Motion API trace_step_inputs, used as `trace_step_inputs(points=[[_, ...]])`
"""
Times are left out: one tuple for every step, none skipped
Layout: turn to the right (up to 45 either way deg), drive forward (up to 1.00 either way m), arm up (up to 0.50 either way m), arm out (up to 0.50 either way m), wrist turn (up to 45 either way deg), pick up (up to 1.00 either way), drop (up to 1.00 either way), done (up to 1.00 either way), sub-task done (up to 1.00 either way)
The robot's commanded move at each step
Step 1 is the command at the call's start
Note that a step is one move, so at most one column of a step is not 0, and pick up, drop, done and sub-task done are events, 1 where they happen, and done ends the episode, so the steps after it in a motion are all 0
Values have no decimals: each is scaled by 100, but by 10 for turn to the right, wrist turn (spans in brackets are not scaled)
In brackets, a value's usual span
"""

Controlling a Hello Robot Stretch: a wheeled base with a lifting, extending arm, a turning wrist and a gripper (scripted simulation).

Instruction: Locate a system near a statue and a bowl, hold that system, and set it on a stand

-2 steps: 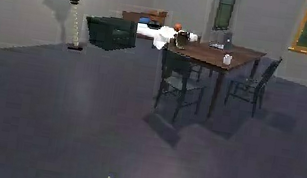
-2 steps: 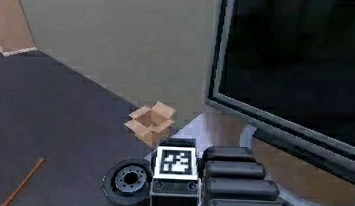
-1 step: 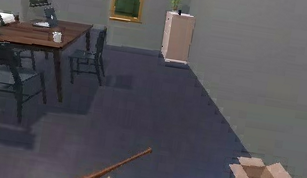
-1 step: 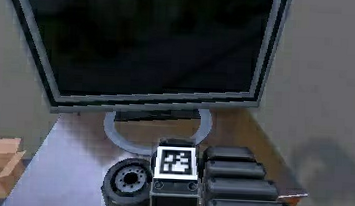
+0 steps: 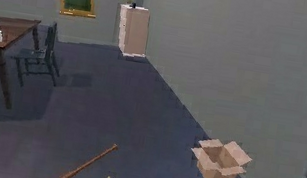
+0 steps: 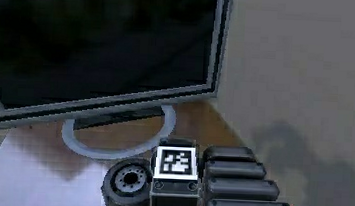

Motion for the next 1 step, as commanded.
trace_step_inputs(points=[[0,25,0,0,0,0,0,0,0]])
